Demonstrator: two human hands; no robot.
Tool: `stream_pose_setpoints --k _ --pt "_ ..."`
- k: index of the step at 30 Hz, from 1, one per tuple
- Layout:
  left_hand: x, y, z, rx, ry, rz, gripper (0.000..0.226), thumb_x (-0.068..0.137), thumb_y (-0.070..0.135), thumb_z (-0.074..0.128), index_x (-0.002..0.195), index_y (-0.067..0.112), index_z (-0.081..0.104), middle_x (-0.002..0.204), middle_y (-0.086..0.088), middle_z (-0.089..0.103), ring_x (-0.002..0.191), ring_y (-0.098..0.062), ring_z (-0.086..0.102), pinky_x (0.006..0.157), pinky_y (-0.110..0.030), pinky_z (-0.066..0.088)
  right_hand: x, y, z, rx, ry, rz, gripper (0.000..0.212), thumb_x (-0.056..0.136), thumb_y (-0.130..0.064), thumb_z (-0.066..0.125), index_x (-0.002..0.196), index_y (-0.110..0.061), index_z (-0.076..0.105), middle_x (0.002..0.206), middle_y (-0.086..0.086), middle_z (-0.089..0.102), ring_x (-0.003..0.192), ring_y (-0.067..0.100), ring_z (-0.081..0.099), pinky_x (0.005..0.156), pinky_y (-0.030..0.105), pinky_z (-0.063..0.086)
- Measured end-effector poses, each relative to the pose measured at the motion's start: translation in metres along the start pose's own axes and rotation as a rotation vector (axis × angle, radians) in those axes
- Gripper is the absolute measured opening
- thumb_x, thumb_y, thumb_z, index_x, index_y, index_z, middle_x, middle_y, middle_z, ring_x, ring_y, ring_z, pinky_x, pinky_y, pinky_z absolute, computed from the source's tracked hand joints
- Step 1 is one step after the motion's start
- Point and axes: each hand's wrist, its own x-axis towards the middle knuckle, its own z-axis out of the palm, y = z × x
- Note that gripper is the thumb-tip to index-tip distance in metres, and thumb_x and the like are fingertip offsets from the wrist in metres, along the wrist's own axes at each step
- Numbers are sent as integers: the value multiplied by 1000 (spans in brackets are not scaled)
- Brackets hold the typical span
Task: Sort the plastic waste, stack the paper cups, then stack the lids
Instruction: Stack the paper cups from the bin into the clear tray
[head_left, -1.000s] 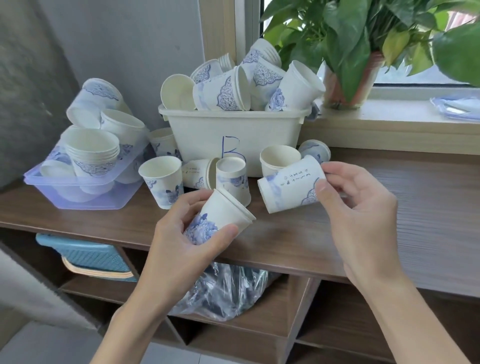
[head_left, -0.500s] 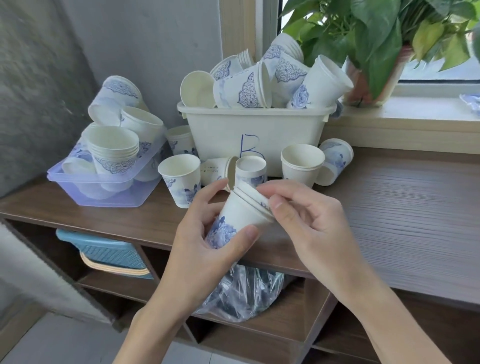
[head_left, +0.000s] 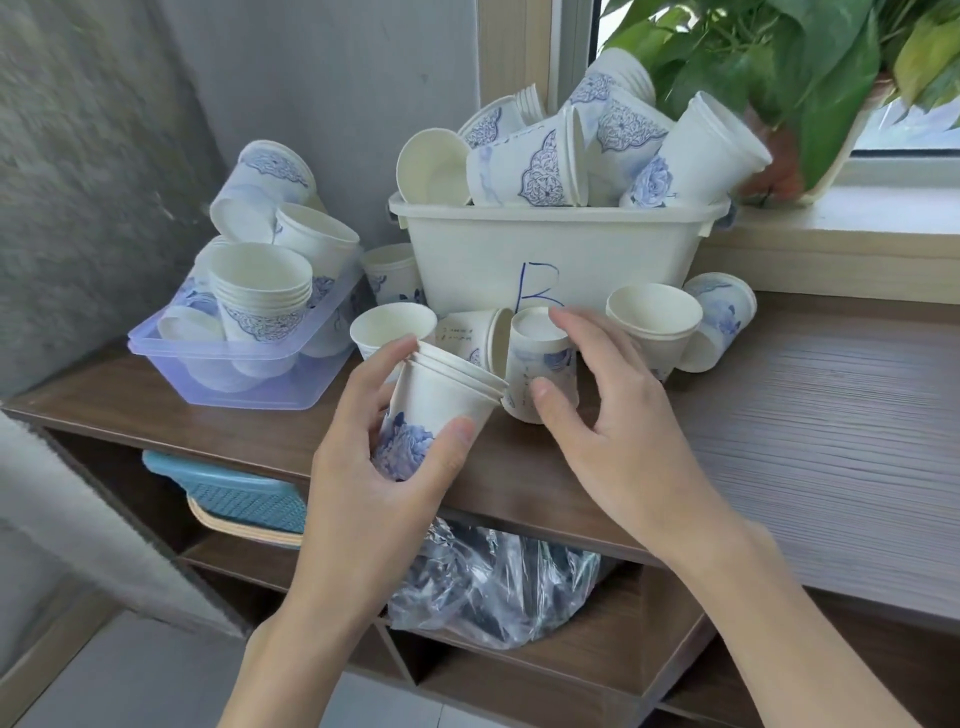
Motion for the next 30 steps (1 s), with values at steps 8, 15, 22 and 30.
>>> stream_pose_setpoints --k 8,15,22,30 --pt "1 -5 -8 35 -20 -28 53 81 39 77 123 55 48 98 23 70 89 -3 67 73 -7 47 18 0 18 -193 -43 -4 59 90 -31 64 143 -24 39 154 -2 32 142 14 28 112 22 24" --pt "1 -9 -10 7 -38 -30 54 83 28 77 123 51 49 97 21 71 86 -2 67 73 -10 50 17 -3 7 -174 -24 24 60 85 -17 70 137 -22 42 120 -5 35 101 -2 34 84 -9 17" --pt "1 -8 -15 -13 -18 -11 53 80 34 71 122 57 48 100 15 73 85 -7 70 72 -13 53 3 -9 -10 -156 -3 41 64 80 -34 75 138 -28 47 115 -17 48 116 10 39 97 20 31" --pt "-3 -3 -6 -71 -57 -7 52 75 45 73 118 58 48 102 13 75 87 -7 70 73 -14 53 -12 -17 -25 299 233 149 62 81 -30 76 137 -28 49 129 -8 54 122 11 52 91 22 50"
